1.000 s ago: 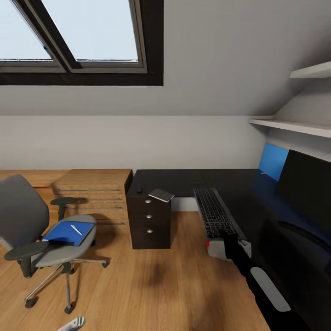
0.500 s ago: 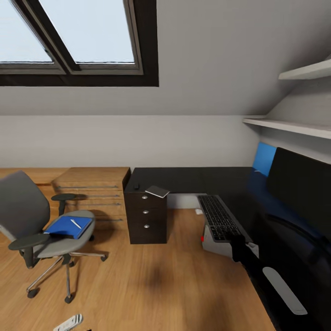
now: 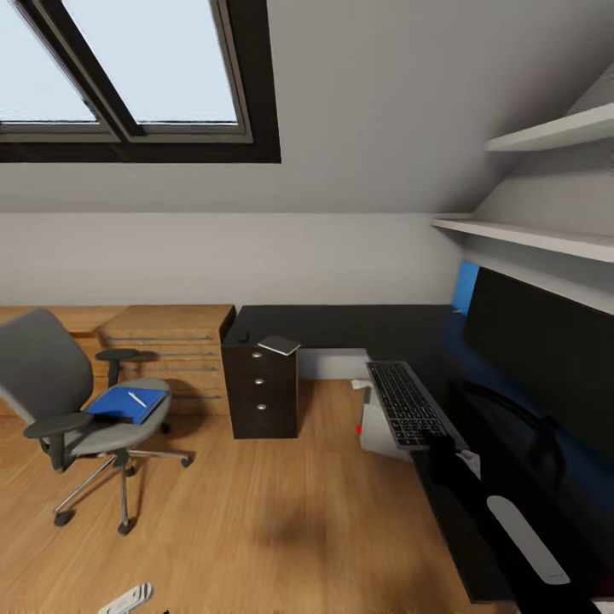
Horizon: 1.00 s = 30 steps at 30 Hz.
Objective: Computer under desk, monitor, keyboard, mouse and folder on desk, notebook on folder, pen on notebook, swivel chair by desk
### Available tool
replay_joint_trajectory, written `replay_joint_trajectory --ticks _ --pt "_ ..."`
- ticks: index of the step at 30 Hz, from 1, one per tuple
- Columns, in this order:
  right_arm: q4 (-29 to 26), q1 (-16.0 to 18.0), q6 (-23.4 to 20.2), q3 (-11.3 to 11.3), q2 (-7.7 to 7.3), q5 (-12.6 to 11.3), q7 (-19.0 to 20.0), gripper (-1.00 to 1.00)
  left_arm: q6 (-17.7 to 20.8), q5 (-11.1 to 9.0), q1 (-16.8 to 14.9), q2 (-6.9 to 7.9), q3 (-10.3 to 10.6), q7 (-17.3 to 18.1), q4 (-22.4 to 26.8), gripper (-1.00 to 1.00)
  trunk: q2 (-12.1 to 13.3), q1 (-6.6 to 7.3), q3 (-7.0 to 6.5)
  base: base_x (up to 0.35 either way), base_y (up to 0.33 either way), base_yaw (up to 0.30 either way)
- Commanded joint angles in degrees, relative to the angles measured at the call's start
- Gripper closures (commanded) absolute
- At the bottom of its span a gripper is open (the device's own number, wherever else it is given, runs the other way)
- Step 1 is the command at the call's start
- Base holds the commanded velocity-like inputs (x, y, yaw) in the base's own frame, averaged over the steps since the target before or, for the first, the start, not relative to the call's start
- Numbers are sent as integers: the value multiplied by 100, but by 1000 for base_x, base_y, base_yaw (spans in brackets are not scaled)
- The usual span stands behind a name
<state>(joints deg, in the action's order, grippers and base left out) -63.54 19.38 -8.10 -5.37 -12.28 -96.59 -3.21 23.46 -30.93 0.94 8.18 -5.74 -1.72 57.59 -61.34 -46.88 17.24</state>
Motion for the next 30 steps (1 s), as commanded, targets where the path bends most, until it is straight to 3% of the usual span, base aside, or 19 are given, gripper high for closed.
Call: replay_joint_trajectory --ticks 1,20,30 --pt "-7 4 -9 -8 -5 -41 -32 100 35 -53 2 -1 -6 -19 16 -100 -5 2 6 -285 -215 0" --pt "27 4 11 -14 -2 -2 -68 100 5 -31 2 -1 -7 -31 16 -100 -5 2 6 -20 -329 0" --pt "33 4 7 -26 9 17 -49 100 21 -44 2 2 -1 -13 16 -100 -5 2 6 -41 -38 0"
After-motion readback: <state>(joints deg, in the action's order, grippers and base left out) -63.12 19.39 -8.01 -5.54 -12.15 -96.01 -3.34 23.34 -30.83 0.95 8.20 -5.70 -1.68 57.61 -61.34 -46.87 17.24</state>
